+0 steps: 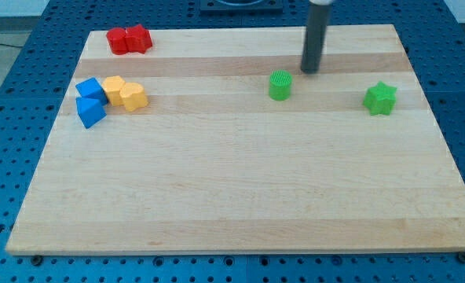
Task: Move the green circle to the bottom right of the red star
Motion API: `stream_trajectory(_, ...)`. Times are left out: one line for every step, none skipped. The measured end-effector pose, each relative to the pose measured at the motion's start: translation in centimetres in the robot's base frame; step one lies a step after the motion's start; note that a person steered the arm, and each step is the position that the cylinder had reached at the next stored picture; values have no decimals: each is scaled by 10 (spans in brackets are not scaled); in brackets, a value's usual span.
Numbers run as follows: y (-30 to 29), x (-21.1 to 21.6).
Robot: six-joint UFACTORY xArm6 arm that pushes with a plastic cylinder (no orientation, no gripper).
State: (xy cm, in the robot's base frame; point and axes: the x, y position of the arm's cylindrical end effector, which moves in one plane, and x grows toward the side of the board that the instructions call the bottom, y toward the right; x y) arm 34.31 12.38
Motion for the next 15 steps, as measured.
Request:
stream_trajectory(-58,27)
stream_trajectory(-175,-8)
stream_trajectory(-184,-29)
stream_trajectory(-187,-27)
stream_trajectory(-188,-27)
stream_trajectory(-188,-22)
stream_trajectory(-187,-8)
stream_trajectory(-175,-5)
stream_trajectory(-174,-5)
stream_trajectory(-172,-1)
stream_trajectory(-118,7)
stream_trajectory(-105,-19)
stream_trajectory(-143,-51)
stream_trajectory(-180,-69)
stream_trajectory(-161,-40)
